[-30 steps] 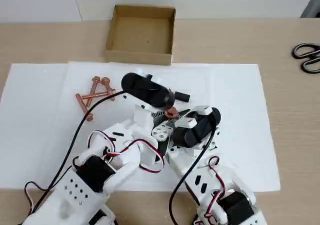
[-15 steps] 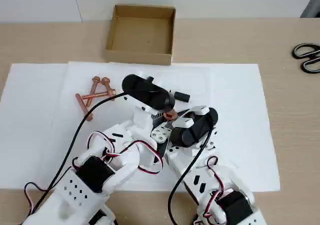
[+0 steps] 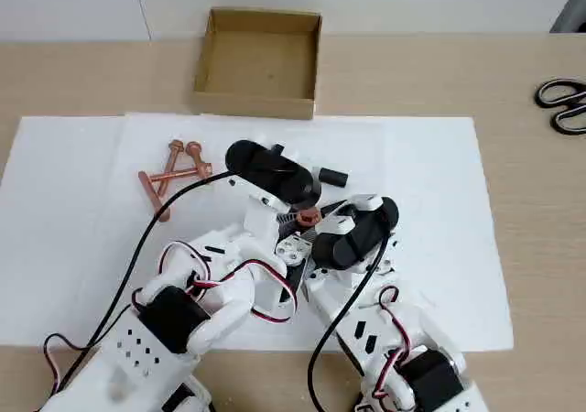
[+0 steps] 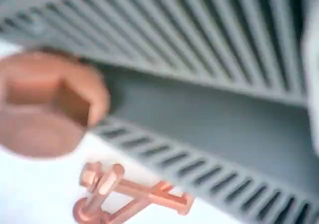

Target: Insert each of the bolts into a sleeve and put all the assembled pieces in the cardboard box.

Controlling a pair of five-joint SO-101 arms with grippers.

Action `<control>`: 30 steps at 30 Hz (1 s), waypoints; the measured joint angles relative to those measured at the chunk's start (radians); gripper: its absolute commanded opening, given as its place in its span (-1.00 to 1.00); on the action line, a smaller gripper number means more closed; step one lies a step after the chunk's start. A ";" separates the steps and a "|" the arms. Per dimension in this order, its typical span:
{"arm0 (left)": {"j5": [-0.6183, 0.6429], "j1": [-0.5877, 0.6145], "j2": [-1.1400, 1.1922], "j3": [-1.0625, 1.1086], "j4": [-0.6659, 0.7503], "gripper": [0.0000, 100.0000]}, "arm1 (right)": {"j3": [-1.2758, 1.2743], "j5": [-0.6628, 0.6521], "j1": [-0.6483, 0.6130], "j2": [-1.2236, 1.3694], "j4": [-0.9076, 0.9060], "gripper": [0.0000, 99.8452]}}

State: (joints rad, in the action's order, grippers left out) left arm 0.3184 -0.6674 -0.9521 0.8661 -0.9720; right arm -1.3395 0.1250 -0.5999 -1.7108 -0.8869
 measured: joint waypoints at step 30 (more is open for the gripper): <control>-0.138 0.578 0.008 -0.591 -0.609 -0.45 | 0.005 -0.083 0.158 0.057 -0.041 -0.99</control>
State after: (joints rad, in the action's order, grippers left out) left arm 0.1803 -0.0890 -0.9444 0.2754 -1.5812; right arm -1.3349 0.0422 -0.4419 -1.6540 -0.9283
